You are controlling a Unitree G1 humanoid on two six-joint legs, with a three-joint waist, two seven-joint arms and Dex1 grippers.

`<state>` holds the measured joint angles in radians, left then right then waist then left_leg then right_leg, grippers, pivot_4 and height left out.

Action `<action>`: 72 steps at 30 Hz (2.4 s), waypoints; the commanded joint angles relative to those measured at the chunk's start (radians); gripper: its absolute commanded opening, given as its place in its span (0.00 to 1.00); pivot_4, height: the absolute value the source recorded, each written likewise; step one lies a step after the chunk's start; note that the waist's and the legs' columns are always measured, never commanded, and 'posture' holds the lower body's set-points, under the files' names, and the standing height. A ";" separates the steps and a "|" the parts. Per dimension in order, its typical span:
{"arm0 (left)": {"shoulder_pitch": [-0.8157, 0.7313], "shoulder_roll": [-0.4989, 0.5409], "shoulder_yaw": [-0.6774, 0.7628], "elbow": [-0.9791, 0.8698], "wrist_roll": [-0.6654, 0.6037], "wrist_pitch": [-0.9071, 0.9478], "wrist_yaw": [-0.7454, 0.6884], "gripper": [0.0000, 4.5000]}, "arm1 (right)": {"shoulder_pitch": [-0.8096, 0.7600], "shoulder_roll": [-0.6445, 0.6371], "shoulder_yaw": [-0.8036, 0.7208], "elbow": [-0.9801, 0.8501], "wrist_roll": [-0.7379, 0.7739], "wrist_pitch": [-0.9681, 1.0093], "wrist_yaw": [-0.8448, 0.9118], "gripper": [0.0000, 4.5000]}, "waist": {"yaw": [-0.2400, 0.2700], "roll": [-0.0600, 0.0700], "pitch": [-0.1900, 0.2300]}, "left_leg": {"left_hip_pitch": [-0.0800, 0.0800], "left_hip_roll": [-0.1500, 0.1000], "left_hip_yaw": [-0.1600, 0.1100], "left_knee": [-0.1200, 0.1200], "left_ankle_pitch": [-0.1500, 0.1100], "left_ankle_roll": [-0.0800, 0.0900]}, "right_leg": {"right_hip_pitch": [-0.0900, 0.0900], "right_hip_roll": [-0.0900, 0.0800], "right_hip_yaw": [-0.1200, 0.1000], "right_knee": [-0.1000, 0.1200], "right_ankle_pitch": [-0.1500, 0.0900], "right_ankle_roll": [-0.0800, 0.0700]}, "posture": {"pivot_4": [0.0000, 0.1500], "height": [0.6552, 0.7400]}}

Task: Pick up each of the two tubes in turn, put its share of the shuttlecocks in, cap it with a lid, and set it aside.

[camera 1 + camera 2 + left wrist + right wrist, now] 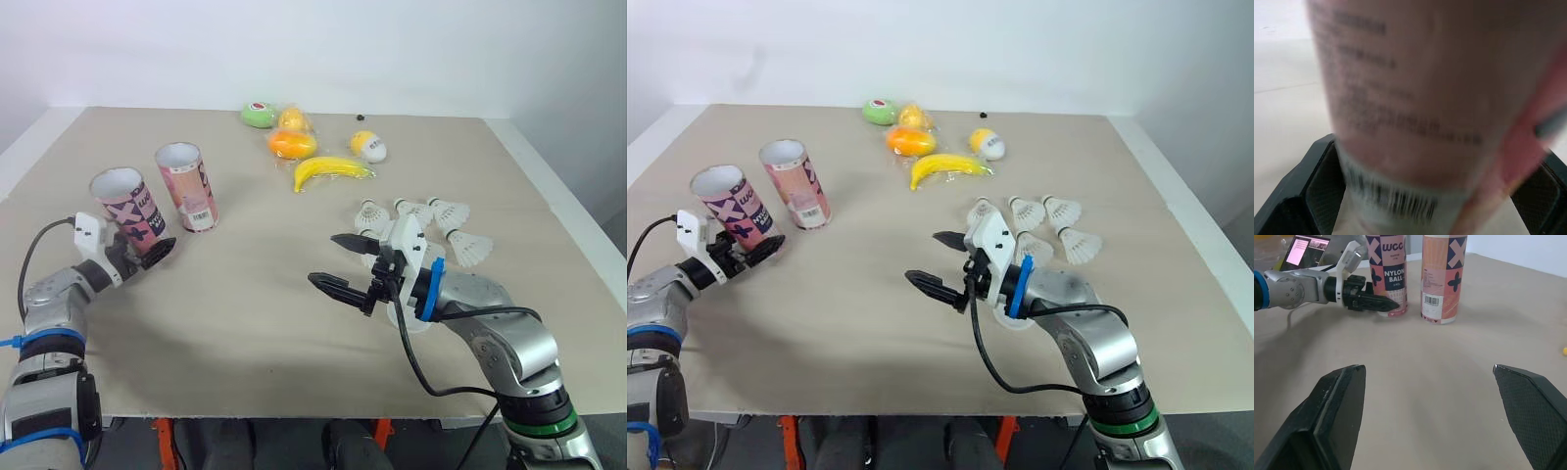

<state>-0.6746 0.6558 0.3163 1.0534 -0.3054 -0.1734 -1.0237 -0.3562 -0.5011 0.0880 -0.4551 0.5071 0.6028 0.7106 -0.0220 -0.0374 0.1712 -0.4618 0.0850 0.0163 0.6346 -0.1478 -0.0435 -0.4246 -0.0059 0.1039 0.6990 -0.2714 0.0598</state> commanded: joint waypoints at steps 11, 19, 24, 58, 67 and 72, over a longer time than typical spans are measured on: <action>-0.060 -0.016 -0.008 0.041 0.020 -0.061 0.000 0.86 | 0.016 -0.025 -0.030 -0.094 0.007 -0.003 -0.027 1.00 | 0.000 0.000 0.000 | -0.001 0.000 -0.001 0.000 0.000 0.000 | 0.000 0.000 0.000 0.000 0.000 0.000 | 1.00 0.43; -0.051 -0.025 -0.005 0.027 0.014 -0.068 -0.004 0.86 | 0.005 -0.030 -0.028 -0.092 0.012 0.005 -0.021 1.00 | 0.000 0.000 0.000 | -0.001 0.000 -0.001 0.000 0.000 0.000 | 0.000 0.000 0.000 0.000 0.000 0.000 | 1.00 0.43; -0.046 -0.024 0.003 0.028 0.005 -0.070 -0.008 0.77 | 0.002 -0.031 -0.029 -0.095 0.016 0.013 -0.020 1.00 | 0.000 0.000 0.000 | -0.001 0.000 -0.001 0.000 0.000 0.000 | 0.000 0.000 0.000 0.000 0.000 0.000 | 1.00 0.43; 0.126 -0.029 -0.018 -0.193 -0.043 0.123 -0.059 0.98 | 0.017 -0.057 -0.043 -0.123 0.050 0.050 -0.018 1.00 | 0.000 0.000 0.000 | 0.000 0.000 -0.001 0.000 0.000 0.000 | 0.001 0.000 0.000 0.000 0.000 0.000 | 1.00 0.43; 0.114 -0.040 -0.017 -0.187 -0.054 0.112 -0.079 0.98 | 0.016 -0.067 -0.043 -0.122 0.056 0.049 -0.019 1.00 | 0.000 0.000 0.000 | 0.000 0.000 -0.001 0.000 0.000 0.000 | 0.001 0.000 0.000 0.000 0.000 0.001 | 1.00 0.43; 0.109 -0.043 -0.010 -0.179 -0.054 0.104 -0.080 0.63 | 0.013 -0.069 -0.042 -0.120 0.056 0.047 -0.017 1.00 | 0.000 0.000 0.000 | 0.000 0.000 -0.001 0.000 0.000 0.000 | 0.001 0.000 0.000 0.000 0.000 0.000 | 1.00 0.43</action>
<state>-0.5608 0.6151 0.3114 0.8654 -0.3602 -0.0678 -1.0983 -0.3264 -0.5609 0.0762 -0.5310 0.5467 0.6576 0.6935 -0.0219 -0.0371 0.1708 -0.4617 0.0846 0.0151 0.6350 -0.1476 -0.0433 -0.4236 -0.0058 0.1041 0.6993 -0.2712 0.0602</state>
